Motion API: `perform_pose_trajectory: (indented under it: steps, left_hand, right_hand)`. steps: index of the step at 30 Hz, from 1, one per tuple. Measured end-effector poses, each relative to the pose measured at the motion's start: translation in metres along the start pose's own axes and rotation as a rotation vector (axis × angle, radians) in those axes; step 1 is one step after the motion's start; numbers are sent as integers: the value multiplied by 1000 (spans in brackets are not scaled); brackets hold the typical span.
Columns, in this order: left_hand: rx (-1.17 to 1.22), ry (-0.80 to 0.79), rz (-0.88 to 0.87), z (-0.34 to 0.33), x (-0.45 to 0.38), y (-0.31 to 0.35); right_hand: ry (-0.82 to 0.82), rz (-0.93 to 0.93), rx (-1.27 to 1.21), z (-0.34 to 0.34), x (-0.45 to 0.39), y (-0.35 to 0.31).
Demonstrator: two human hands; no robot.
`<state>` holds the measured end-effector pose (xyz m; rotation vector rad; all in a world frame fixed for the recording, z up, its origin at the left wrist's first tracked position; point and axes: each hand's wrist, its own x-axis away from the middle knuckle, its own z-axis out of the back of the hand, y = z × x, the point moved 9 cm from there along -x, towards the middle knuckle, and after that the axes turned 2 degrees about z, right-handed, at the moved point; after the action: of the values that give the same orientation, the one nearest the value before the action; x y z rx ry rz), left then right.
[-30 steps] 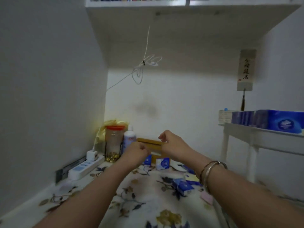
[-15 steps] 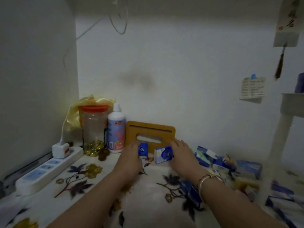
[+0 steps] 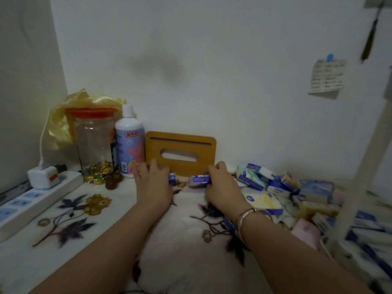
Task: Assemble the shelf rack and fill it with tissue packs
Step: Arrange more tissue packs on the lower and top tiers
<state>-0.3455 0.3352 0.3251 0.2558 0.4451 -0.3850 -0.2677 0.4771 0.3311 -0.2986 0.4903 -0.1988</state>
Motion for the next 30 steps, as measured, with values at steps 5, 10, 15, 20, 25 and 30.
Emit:
perform_pose_trajectory:
  steps: [5, 10, 15, 20, 25, 30]
  left_hand:
    - [927, 64, 300, 22, 25, -16]
    - [1520, -115, 505, 11, 61, -3]
    - [1586, -288, 494, 8, 97, 9]
    - [1623, -349, 474, 2, 104, 14]
    - [1610, -359, 465, -3, 98, 15]
    - [1598, -347, 479, 0, 99, 18]
  right_hand:
    - [191, -198, -522, 24, 12, -4]
    - [223, -323, -1006, 14, 57, -29]
    - [148, -165, -897, 25, 95, -50]
    - [171, -118, -300, 54, 117, -48]
    - [48, -361, 49, 66, 129, -7]
    - [-62, -425, -68, 44, 132, 4]
